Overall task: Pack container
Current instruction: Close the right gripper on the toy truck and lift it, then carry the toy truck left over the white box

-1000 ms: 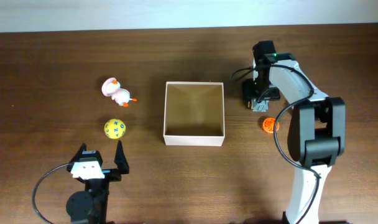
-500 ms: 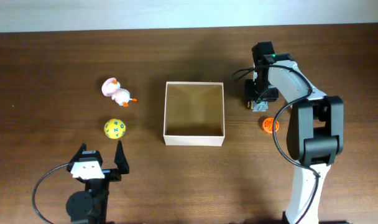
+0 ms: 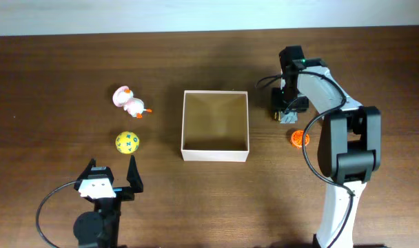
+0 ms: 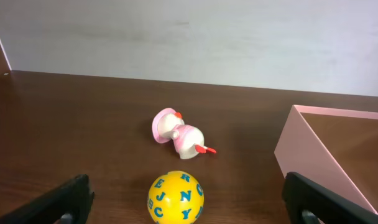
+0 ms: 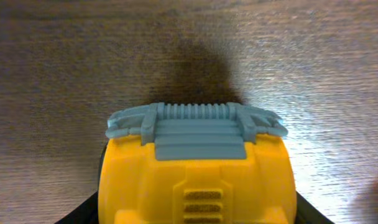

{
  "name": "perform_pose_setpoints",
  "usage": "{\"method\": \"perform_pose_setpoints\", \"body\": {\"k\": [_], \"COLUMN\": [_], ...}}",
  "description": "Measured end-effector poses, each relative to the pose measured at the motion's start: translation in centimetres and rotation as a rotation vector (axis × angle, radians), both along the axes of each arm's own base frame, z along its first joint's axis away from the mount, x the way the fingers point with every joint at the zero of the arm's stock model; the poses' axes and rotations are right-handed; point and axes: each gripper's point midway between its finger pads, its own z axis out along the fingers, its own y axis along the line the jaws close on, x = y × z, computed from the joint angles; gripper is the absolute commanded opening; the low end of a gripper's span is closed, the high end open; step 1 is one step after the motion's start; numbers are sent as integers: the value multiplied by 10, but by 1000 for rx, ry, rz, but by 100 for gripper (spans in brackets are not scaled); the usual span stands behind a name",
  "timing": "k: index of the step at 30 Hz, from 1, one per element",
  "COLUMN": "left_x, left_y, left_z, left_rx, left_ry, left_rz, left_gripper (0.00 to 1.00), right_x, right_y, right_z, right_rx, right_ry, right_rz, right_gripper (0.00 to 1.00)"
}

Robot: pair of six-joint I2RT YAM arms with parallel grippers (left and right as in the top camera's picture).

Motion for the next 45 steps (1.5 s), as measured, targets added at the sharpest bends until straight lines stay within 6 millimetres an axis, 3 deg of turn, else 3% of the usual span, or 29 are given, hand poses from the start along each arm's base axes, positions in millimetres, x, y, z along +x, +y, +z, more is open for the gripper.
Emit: {"method": "perform_pose_setpoints", "body": {"k": [12,17,23,29,33,37,45], "left_x": [0,0,0,0,0,0,0], "left_y": [0,0,0,0,0,0,0], "left_z": [0,0,0,0,0,0,0], "left_rx": [0,0,0,0,0,0,0], "left_ry": [0,0,0,0,0,0,0], "left_rz": [0,0,0,0,0,0,0], "left_gripper": [99,99,99,99,99,99,99], "right_x": [15,23,36,41,37,24,-20], "right_y": [1,2,14,56,93,137,227], "right_z": [34,66,118,164,183,190,192], "right_rx": [2,3,45,198,297,366,426], "right_ry": [-31,-53,-123,-199,-226,-219,-178], "right_rz": [3,15,52,147,233,342,568], "right_gripper": [43,43,43,43,43,43,43]}}
